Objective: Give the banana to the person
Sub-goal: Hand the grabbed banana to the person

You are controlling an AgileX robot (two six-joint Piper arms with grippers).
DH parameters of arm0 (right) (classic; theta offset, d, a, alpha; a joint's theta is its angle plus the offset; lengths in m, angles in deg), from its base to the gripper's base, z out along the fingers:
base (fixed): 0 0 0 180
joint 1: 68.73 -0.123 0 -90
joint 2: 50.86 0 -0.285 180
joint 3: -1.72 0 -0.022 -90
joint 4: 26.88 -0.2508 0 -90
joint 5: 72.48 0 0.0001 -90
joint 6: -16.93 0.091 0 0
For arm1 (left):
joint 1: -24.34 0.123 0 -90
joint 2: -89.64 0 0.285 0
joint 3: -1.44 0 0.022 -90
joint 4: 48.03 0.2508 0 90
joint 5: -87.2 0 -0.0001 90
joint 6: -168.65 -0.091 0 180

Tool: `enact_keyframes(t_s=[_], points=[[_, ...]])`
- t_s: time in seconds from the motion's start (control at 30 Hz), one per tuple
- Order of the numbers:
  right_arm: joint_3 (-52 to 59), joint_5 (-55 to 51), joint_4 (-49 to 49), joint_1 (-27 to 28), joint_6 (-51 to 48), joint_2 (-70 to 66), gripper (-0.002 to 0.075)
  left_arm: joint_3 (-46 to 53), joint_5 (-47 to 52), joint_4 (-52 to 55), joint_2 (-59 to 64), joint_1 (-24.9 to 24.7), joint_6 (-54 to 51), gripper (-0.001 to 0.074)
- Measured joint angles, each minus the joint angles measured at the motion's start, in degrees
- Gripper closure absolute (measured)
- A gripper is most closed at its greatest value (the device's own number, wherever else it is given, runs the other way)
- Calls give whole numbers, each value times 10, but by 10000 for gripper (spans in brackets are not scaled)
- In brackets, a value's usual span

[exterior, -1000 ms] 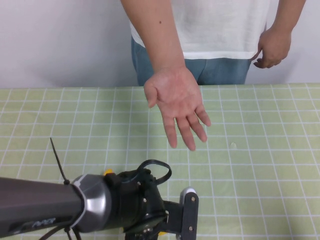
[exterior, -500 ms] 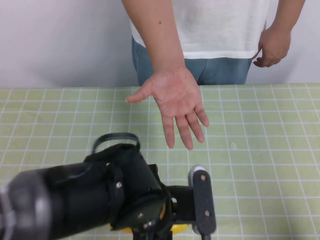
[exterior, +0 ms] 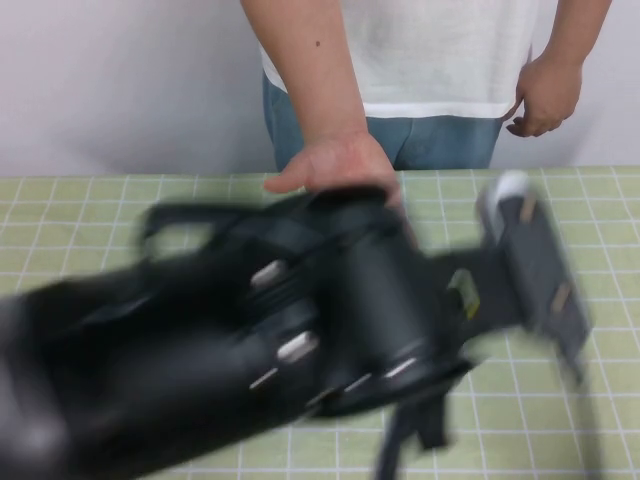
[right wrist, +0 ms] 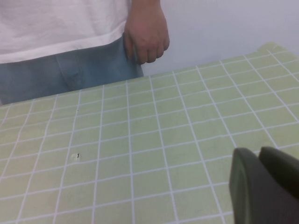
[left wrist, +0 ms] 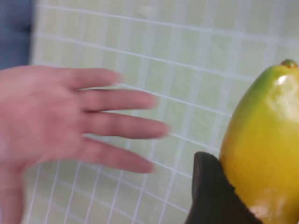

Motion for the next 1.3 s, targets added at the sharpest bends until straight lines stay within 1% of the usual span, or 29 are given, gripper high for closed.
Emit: enact_keyframes(t_s=[0.07,0.1,0.17,0.3,0.4,0.5,0.63,0.77,0.87,1.2,1.27,1.3], points=[[0,0,0,0,0,0,733,-63,33,23,37,1,61,442],[0,0,0,0,0,0,733,-101,53,30,60,4,73,442],[0,0,0,0,0,0,733,-169,75,35,105,8,81,442],[0,0,0,0,0,0,733,-312,83,30,196,20,93,442],[0,0,0,0,0,0,733,-406,85,-23,242,48,110,442],[0,0,0,0,0,0,733,-458,87,-95,268,93,114,442],[0,0,0,0,0,0,733,-474,92,-118,284,153,114,442],[0,0,0,0,0,0,733,-474,94,-118,301,193,111,442],[0,0,0,0,0,0,733,-474,96,-118,311,203,105,442],[0,0,0,0,0,0,733,-477,96,-116,332,203,84,440],[0,0,0,0,0,0,733,-477,96,-118,332,203,84,383],[0,0,0,0,0,0,733,-477,95,-122,332,203,84,325]])
